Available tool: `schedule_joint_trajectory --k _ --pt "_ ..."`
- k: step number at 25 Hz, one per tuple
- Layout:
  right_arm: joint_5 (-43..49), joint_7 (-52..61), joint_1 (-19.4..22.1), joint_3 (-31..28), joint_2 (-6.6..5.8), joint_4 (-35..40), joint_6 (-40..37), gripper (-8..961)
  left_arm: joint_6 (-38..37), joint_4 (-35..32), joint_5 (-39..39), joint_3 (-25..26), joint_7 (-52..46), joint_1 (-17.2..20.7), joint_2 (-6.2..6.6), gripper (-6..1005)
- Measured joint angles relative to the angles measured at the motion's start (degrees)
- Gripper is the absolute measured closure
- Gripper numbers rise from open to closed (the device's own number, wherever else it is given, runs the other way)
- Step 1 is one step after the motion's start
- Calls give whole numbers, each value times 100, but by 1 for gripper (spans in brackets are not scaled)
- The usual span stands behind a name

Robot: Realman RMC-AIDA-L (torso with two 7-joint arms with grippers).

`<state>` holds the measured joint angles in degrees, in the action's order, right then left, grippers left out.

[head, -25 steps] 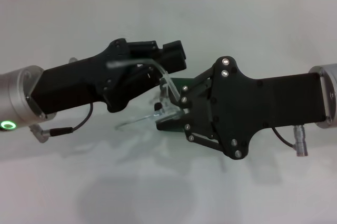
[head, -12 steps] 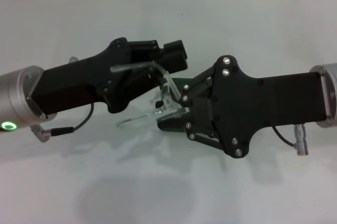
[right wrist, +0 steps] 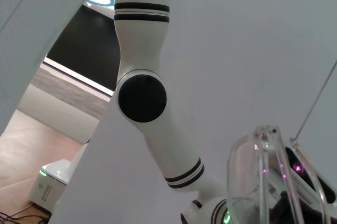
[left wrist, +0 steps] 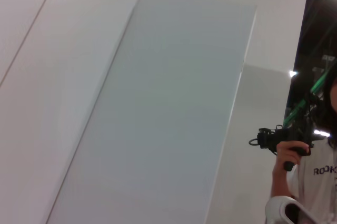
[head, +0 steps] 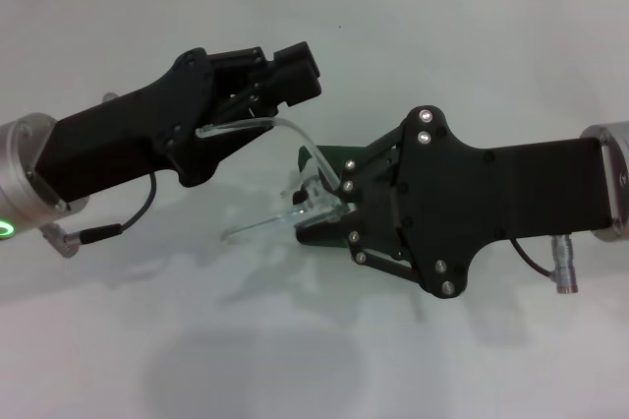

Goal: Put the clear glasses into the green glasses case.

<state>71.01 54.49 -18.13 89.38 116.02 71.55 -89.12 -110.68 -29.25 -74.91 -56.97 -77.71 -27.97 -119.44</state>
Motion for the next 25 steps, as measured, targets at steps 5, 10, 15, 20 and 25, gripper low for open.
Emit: schedule_joint_trajectory --k 5,10,15,20,25 --pt "-3 -1 7 0 0 -10 4 845 -173 -4 17 -43 2 -2 0 861" --pt "-9 -21 16 0 0 -27 6 845 -461 -37 22 -53 10 -29 0 861" --pt "-74 -108 19 0 -4 -89 3 845 -538 -43 4 -76 11 -37 0 861" --pt "-79 -125 26 0 -9 -100 3 845 -561 -47 -34 -134 11 -50 0 861" --pt "-79 -129 29 0 -9 -106 8 845 -561 -75 13 -335 16 -57 4 861"
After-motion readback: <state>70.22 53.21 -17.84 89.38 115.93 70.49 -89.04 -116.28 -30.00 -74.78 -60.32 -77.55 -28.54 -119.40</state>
